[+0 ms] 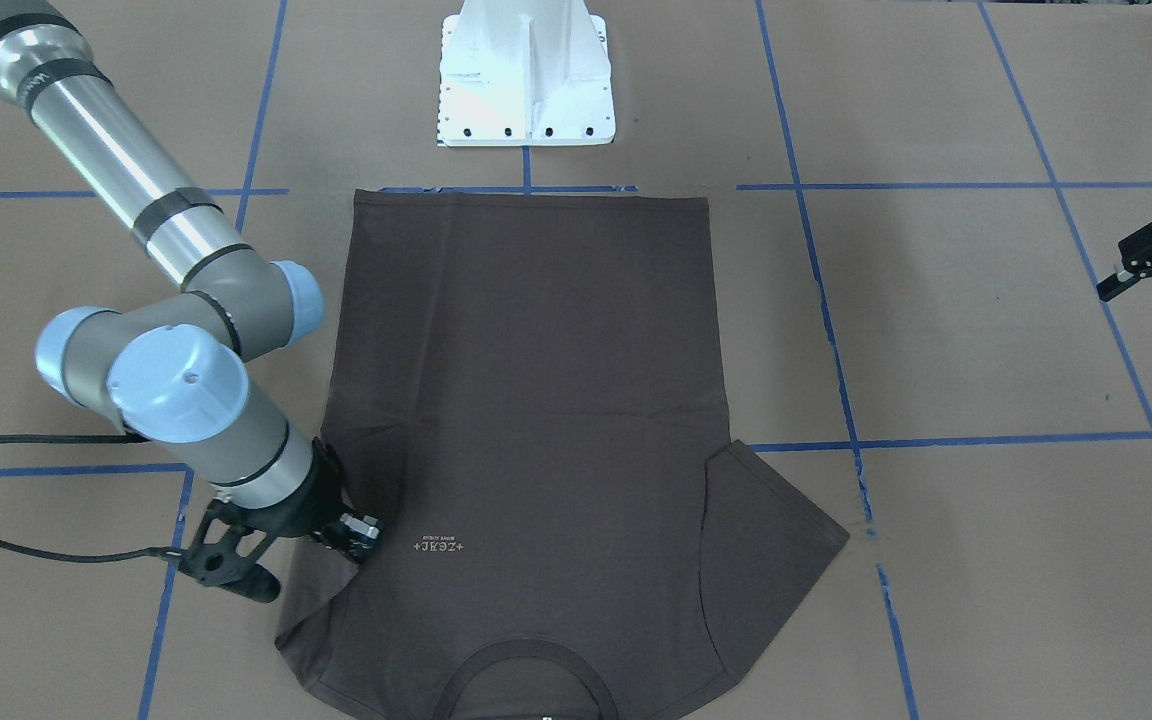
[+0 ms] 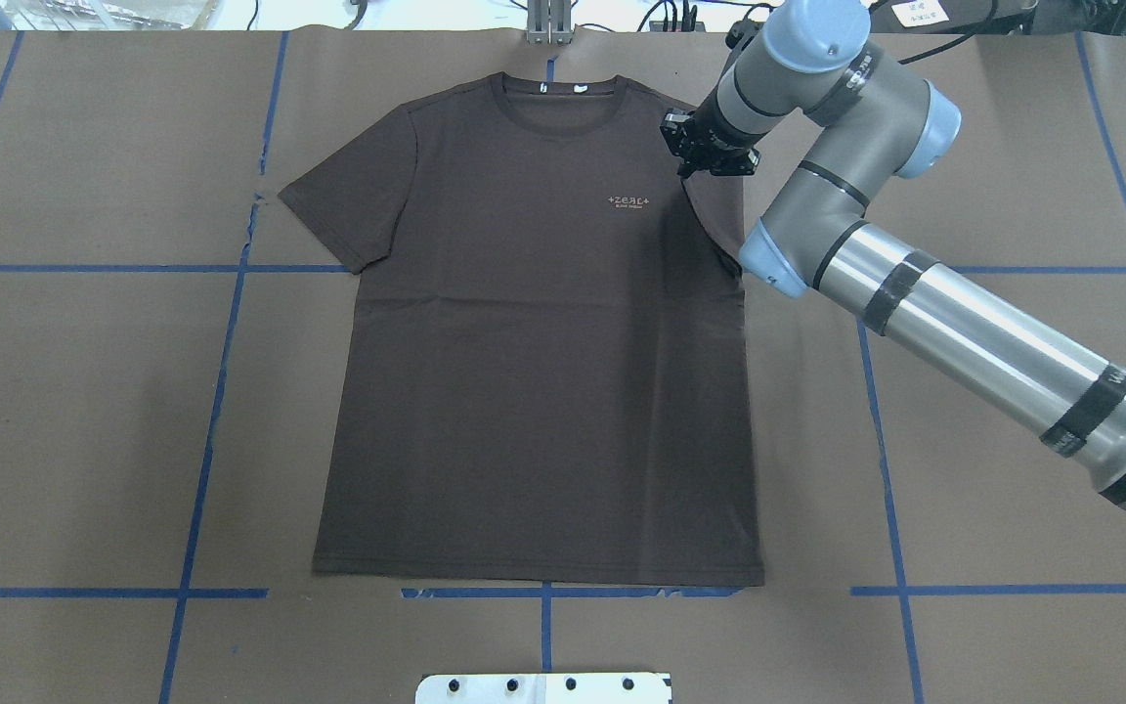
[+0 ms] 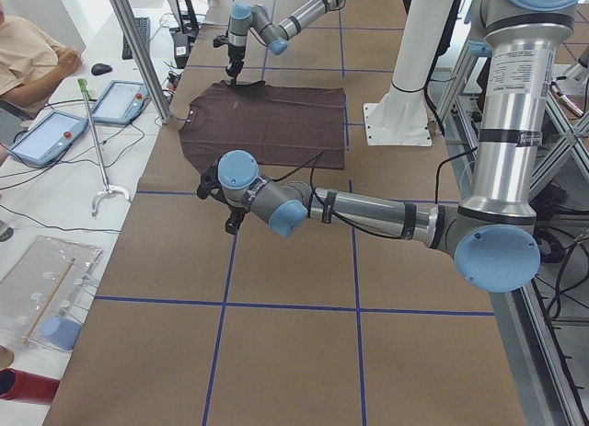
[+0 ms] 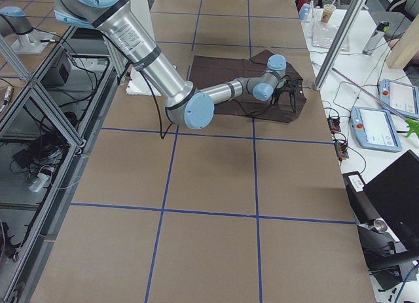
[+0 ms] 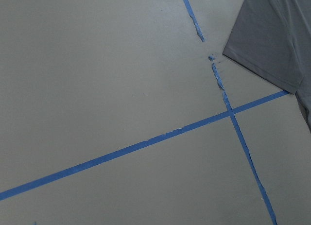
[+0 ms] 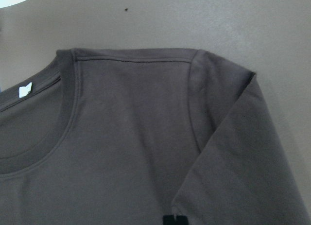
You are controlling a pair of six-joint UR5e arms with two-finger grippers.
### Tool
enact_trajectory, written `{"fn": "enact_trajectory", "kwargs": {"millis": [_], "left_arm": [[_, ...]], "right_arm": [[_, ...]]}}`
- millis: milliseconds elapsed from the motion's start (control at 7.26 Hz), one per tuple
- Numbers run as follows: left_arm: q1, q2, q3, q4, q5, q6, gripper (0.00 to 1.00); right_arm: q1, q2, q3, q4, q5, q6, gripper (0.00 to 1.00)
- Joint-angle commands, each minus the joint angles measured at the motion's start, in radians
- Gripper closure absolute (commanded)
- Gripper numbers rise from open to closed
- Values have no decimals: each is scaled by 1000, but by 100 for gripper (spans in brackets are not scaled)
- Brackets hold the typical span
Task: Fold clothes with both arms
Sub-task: 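Grasp the sleeve with the right gripper and fold it inward over the shirt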
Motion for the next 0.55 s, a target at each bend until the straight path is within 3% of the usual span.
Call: {"fn": "enact_trajectory", "kwargs": {"millis": [0, 138, 413], "left_arm": [[-2, 0, -2, -3, 1, -4, 0], [0, -4, -2, -5, 5, -60, 0], [5, -21, -27, -6, 10, -141, 0]], "right_arm": [[-36, 41, -38, 1, -46, 21, 100], [-45, 43, -35, 6, -59, 19, 1], [-57, 28, 21, 5, -85, 22, 0]]}}
